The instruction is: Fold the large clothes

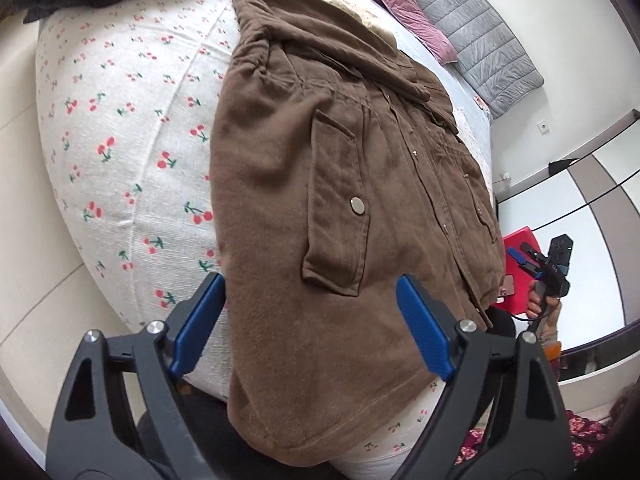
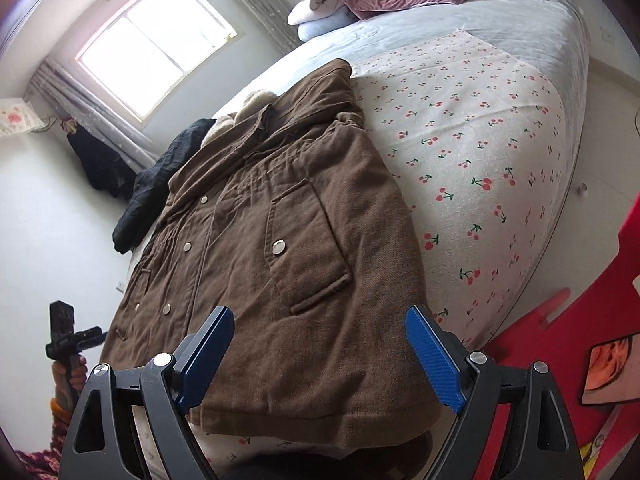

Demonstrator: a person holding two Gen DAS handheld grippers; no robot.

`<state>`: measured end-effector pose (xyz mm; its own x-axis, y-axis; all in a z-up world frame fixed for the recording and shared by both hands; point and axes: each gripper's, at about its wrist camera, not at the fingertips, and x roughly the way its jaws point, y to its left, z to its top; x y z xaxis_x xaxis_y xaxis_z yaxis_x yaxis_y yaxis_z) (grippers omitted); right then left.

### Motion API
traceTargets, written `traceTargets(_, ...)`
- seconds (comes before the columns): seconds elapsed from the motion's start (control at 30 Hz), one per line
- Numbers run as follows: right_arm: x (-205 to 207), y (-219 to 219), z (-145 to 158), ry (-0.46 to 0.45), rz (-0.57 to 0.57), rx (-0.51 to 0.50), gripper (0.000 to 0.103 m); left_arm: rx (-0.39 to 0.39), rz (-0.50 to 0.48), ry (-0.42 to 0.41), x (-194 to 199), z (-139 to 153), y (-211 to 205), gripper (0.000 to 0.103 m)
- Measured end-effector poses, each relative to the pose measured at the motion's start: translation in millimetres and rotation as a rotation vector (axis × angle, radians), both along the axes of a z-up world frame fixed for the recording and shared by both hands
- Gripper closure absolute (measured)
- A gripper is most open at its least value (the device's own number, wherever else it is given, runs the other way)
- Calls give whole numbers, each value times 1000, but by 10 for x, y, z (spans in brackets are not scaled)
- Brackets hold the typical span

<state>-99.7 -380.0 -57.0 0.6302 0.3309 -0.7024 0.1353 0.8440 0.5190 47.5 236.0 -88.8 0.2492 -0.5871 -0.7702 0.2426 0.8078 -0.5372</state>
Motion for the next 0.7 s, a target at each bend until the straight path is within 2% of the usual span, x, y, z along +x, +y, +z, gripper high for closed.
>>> traceTargets(0.1,20,-71,-102,10,-19,38,14,-33,-4,34,3,-80,-19,17)
traceTargets(0.2,60,-111,-184,28,-27,41,14,-34,-14,47,-46,-138,-32,18)
traceTargets(0.43,164,-132,-410,95,-32,39,16,28,-74,60,-181,-127,-72,20)
traceTargets(0.57,190,-56,-463,101,-9,63,21,58,-104,55,-206,-136,-139,20)
traceTargets(0.7,187,51,-459,108,-6,26,26,86,-113,29,-264,-107,-182,20)
